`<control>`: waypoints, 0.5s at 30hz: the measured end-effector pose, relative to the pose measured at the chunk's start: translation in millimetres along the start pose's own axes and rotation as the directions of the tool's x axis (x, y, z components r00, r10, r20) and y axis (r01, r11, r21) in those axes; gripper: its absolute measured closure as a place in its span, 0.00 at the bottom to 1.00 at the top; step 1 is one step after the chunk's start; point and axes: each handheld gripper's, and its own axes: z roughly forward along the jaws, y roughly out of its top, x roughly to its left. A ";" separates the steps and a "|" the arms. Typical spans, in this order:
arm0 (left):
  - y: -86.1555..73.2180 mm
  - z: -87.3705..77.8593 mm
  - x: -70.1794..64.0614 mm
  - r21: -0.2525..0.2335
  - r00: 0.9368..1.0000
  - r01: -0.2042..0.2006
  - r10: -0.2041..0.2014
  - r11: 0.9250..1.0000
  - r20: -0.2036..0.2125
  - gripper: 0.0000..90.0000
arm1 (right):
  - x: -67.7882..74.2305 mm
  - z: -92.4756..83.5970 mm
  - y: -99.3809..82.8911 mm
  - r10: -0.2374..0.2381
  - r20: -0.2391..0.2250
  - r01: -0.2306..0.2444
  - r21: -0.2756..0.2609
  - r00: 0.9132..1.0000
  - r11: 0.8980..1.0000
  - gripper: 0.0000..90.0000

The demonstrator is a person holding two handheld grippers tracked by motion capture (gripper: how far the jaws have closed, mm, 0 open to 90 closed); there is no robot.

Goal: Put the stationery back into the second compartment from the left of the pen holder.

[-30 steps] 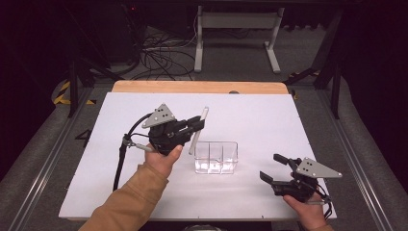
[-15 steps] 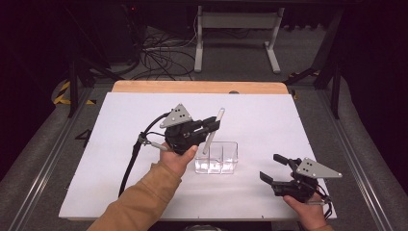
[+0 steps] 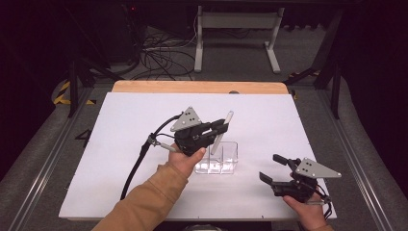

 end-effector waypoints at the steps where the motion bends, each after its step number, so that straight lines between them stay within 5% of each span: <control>1: -0.6 0.8 -0.1 0.003 1.000 -0.003 0.003 1.000 0.002 0.88 | 0.0 0.0 0.0 0.000 0.000 0.000 0.000 1.000 1.000 0.20; 15: -12.3 7.2 1.5 0.002 1.000 -0.017 0.017 1.000 0.009 0.87 | 0.3 -0.1 0.1 -0.001 -0.005 0.001 0.001 1.000 1.000 0.20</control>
